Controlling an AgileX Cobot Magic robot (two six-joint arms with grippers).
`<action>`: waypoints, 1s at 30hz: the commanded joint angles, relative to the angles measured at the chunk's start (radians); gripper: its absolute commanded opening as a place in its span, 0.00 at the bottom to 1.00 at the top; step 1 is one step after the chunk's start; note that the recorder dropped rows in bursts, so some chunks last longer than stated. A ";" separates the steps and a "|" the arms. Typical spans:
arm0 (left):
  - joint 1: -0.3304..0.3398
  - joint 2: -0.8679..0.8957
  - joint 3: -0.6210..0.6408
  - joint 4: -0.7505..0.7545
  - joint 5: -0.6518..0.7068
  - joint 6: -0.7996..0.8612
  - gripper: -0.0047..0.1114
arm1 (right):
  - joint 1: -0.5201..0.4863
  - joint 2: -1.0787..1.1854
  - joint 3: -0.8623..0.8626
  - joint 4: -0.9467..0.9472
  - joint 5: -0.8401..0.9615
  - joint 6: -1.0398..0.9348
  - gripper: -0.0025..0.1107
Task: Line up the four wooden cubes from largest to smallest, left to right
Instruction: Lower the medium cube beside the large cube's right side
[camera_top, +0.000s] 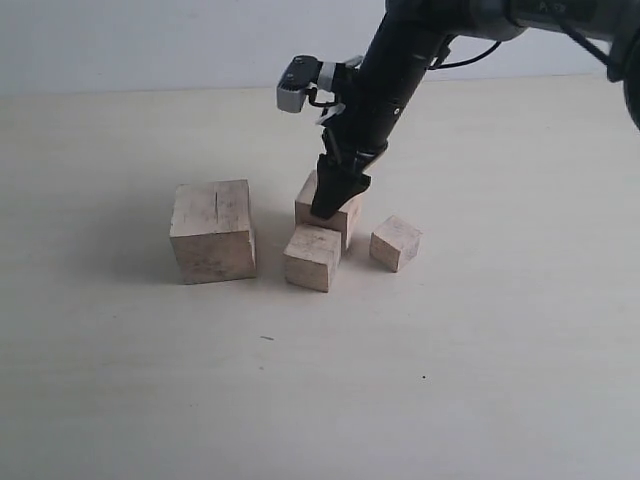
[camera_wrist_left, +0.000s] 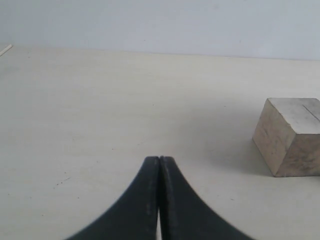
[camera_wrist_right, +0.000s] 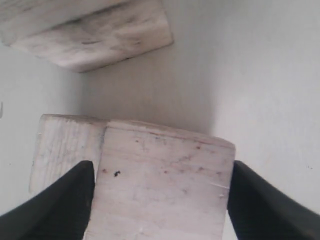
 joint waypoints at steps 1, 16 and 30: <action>0.002 -0.005 0.004 -0.001 -0.012 -0.008 0.04 | -0.004 -0.083 0.046 0.009 0.001 -0.031 0.02; 0.002 -0.005 0.004 -0.001 -0.012 -0.008 0.04 | 0.040 -0.121 0.221 0.084 0.001 -0.196 0.02; 0.002 -0.005 0.004 -0.001 -0.012 -0.008 0.04 | 0.065 -0.121 0.221 0.045 -0.202 -0.326 0.02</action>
